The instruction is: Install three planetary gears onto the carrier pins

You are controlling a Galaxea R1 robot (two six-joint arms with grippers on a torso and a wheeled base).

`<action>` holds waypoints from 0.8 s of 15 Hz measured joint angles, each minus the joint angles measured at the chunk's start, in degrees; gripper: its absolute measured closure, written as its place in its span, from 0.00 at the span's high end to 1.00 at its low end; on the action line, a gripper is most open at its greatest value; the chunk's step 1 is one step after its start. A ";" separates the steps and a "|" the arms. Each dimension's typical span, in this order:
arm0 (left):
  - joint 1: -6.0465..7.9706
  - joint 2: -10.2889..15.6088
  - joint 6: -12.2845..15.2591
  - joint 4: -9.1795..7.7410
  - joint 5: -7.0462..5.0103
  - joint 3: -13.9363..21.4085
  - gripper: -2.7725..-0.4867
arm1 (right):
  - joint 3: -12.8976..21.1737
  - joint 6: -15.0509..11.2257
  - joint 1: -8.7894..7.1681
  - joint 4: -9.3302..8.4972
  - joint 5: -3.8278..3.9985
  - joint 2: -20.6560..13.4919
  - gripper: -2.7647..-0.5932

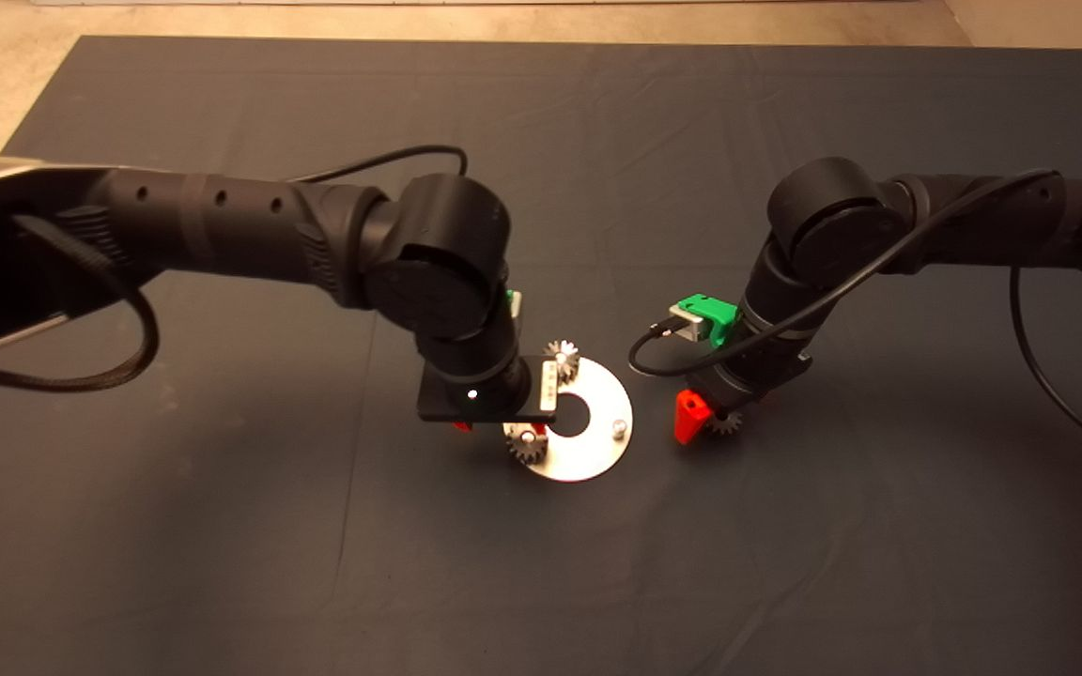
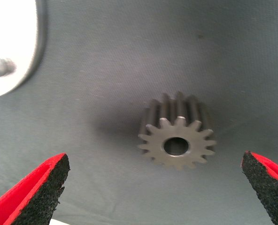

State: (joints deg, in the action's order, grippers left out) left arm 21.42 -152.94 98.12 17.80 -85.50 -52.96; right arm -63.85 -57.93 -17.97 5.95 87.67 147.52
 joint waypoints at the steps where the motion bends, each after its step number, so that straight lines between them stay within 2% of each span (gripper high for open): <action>1: 0.05 1.62 0.00 -0.02 -0.14 0.99 0.54 | 0.00 0.02 0.02 0.00 -0.09 0.11 0.99; 3: 0.05 4.80 -0.78 -0.02 -0.67 3.16 0.56 | -0.01 0.00 0.02 0.00 0.00 0.11 0.99; 5: 0.05 6.90 -4.05 -0.45 -1.57 4.63 0.56 | -0.01 0.02 0.00 0.00 -0.02 0.11 0.99; 6: 0.05 8.05 -6.22 -0.97 -1.46 5.07 0.56 | -0.01 0.02 0.02 0.00 -0.07 0.24 0.99; 7: 0.05 9.82 -7.28 -1.75 -1.48 5.75 0.56 | -0.02 0.11 0.02 0.00 -0.07 0.26 0.99; 9: 0.02 14.27 -8.26 -2.34 -1.58 8.17 0.56 | -0.20 1.01 0.02 0.03 0.15 0.24 0.99; 12: 0.05 19.84 -9.42 -2.97 -1.79 10.94 0.56 | -0.26 2.09 0.02 0.21 -0.07 0.44 0.99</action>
State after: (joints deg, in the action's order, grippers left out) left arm 21.47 -133.10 88.70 14.82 -87.28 -42.01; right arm -64.11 -55.84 -17.94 6.16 87.60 147.96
